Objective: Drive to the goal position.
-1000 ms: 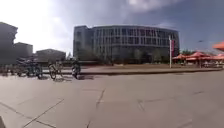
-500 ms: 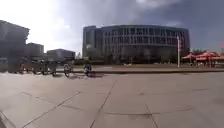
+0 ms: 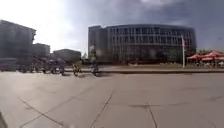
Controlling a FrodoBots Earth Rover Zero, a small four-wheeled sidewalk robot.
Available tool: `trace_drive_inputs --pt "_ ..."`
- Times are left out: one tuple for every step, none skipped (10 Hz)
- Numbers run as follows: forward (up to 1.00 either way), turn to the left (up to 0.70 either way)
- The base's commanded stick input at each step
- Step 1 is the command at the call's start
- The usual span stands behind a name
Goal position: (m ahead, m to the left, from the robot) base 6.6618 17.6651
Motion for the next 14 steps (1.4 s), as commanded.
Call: trace_drive_inputs --pt "1.00 0.27" --pt "1.00 0.27" --pt "1.00 0.27" --pt "1.00 0.27" --pt "1.00 0.27" --pt "1.00 0.27" --pt "1.00 0.27" --pt "1.00 0.27" --pt "1.00 0.27" --pt "1.00 0.27" --pt "1.00 0.27" --pt "1.00 0.27" --pt "1.00 0.27" --pt "1.00 0.27"
